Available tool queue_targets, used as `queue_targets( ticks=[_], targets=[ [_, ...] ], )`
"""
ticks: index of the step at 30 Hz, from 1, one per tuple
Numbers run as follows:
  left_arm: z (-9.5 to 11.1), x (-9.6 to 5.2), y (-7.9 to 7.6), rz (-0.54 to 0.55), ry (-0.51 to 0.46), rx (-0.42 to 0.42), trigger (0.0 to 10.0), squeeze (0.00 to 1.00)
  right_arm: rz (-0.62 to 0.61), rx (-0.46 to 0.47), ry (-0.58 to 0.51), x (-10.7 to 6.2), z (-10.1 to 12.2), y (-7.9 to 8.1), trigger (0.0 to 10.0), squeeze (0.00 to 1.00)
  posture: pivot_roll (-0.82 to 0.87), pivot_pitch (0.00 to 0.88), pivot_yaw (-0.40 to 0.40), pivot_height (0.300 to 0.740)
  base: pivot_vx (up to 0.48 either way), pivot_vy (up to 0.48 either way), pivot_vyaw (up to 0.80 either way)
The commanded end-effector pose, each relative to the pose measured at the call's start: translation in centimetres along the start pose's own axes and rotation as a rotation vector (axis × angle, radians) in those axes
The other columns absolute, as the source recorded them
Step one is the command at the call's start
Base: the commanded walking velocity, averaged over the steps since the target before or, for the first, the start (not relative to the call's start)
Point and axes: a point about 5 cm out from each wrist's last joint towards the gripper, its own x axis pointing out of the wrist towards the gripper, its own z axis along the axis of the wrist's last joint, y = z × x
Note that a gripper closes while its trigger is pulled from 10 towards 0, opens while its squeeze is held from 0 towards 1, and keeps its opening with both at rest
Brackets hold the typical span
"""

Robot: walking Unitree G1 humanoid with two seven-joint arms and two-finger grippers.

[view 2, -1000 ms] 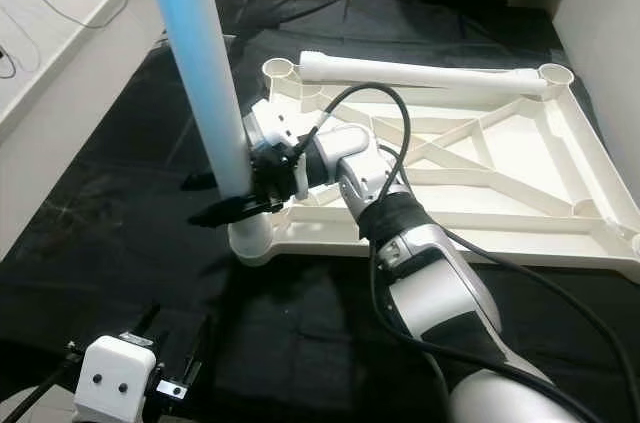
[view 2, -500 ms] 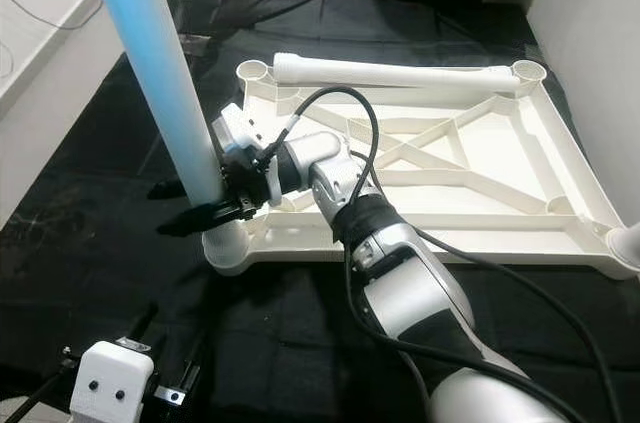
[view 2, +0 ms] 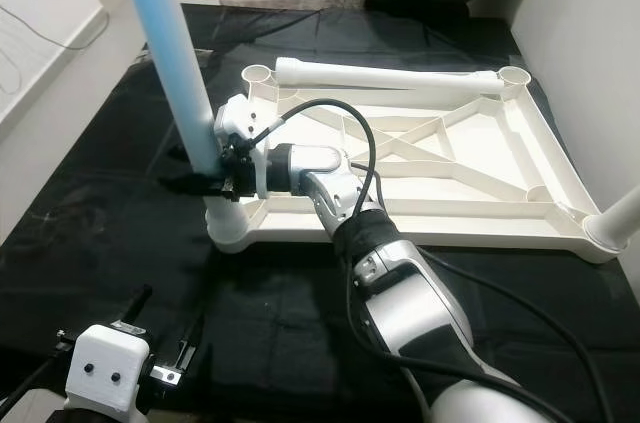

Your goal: Building children table

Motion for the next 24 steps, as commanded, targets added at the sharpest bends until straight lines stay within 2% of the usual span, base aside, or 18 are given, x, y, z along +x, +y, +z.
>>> queue_targets(
  ticks=[1,3,5,6,7,8,9,11,12,13,18,19,21,22,23,24],
  targets=[
    [-0.7,0.0,0.0,-0.009,0.035,-0.001,10.0,0.00,-0.237,0.102,0.164,-2.1,-4.2,-0.8,10.0,0.00,0.12,0.221,-0.009,0.740,0.000,0.000,0.00],
    [-0.6,0.3,0.1,-0.006,0.027,0.003,10.0,0.00,-0.438,0.097,0.165,-3.1,-4.7,-0.8,10.0,0.00,0.11,0.220,-0.006,0.740,0.000,0.000,0.00],
    [-0.6,0.4,0.2,-0.004,0.021,0.006,10.0,0.00,-0.583,0.107,0.169,-4.0,-5.0,-0.6,10.0,0.00,0.10,0.217,-0.004,0.740,0.000,0.000,0.00],
    [-0.6,0.5,0.3,-0.003,0.019,0.006,10.0,0.00,-0.641,0.116,0.173,-4.2,-5.1,-0.5,10.0,0.00,0.10,0.217,-0.004,0.740,0.000,0.000,0.00],
    [-0.6,0.5,0.3,-0.003,0.019,0.006,10.0,0.00,-0.641,0.116,0.173,-4.2,-5.1,-0.5,10.0,0.00,0.10,0.217,-0.004,0.740,0.000,0.000,0.00],
    [-0.6,0.7,0.3,-0.002,0.016,0.009,10.0,0.00,-0.787,0.076,0.187,-5.0,-5.3,0.2,10.0,0.00,0.10,0.215,-0.005,0.740,0.000,0.000,0.00],
    [-0.6,0.7,0.3,-0.002,0.016,0.009,10.0,0.00,-0.787,0.076,0.187,-5.0,-5.3,0.2,10.0,0.00,0.10,0.215,-0.005,0.740,0.000,0.000,0.00],
    [-0.6,0.8,0.4,0.001,0.013,0.011,10.0,0.00,-0.996,0.045,0.198,-5.8,-5.4,0.9,10.0,0.00,0.11,0.215,-0.003,0.740,0.000,0.000,0.00],
    [-0.6,0.8,0.4,0.001,0.013,0.011,10.0,0.00,-0.996,0.045,0.198,-5.8,-5.4,0.9,10.0,0.00,0.11,0.215,-0.003,0.740,0.000,0.000,0.00],
    [-0.5,0.9,0.5,0.001,0.013,0.013,10.0,0.00,-1.121,0.061,0.234,-6.2,-5.5,1.4,10.0,0.00,0.11,0.215,-0.003,0.740,0.000,0.000,0.00],
    [-0.6,0.9,0.6,0.002,0.014,0.015,10.0,0.00,-1.231,0.061,0.217,-6.2,-5.1,1.8,10.0,0.00,0.11,0.215,-0.001,0.740,0.000,0.000,0.00],
    [-0.6,0.9,0.6,0.004,0.014,0.015,10.0,0.00,-1.339,0.075,0.241,-6.1,-5.1,2.1,10.0,0.00,0.12,0.215,-0.001,0.740,0.000,0.000,0.00],
    [-0.6,0.9,0.6,0.004,0.014,0.015,10.0,0.00,-1.339,0.075,0.241,-6.1,-5.1,2.1,10.0,0.00,0.12,0.215,-0.001,0.740,0.000,0.000,0.00],
    [-0.6,0.9,0.7,0.005,0.012,0.015,10.0,0.00,-1.618,0.104,0.280,-5.6,-4.9,3.1,10.0,0.00,0.12,0.217,0.002,0.740,0.000,0.000,0.00],
    [-0.6,1.0,0.6,0.005,0.012,0.015,10.0,0.00,-1.697,0.126,0.290,-5.3,-4.9,3.6,10.0,0.00,0.12,0.217,0.002,0.740,0.000,0.000,0.00],
    [-0.6,1.0,0.6,0.005,0.012,0.015,10.0,0.00,-1.697,0.126,0.290,-5.3,-4.9,3.6,10.0,0.00,0.12,0.217,0.002,0.740,0.000,0.000,0.00]
  ],
)
